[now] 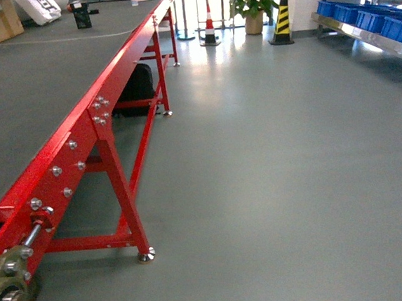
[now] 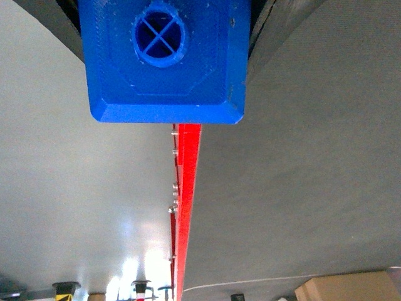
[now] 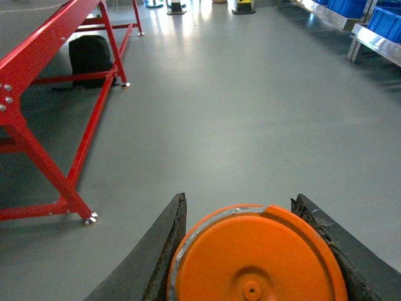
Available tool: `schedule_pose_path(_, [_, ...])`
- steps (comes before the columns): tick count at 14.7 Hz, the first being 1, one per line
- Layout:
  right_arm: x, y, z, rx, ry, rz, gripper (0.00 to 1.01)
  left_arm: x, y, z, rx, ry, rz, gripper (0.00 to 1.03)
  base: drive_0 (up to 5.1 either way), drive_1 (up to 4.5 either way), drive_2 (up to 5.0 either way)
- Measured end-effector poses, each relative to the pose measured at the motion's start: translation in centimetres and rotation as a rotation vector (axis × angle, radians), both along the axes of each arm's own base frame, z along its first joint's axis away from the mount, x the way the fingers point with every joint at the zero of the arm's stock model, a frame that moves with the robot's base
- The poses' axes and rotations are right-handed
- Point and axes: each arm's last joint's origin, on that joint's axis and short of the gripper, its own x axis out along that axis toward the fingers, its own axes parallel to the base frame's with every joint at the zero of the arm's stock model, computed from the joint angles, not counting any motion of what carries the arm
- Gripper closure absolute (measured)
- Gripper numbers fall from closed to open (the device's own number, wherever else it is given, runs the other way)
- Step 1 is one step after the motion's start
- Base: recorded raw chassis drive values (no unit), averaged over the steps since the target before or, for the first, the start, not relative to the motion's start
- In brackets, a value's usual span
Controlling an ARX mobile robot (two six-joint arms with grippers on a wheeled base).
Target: Sort blue parts and orange caps into right shelf containers
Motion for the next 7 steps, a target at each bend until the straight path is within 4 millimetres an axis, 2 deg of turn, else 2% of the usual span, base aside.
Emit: schedule_pose_path(7, [0.0,0.0,0.02,0.0,-0.002,0.0,0.58,0.0,0.0,0.02,0.0,-0.002,0.0,0.58,5.1,-2.34,-2.3])
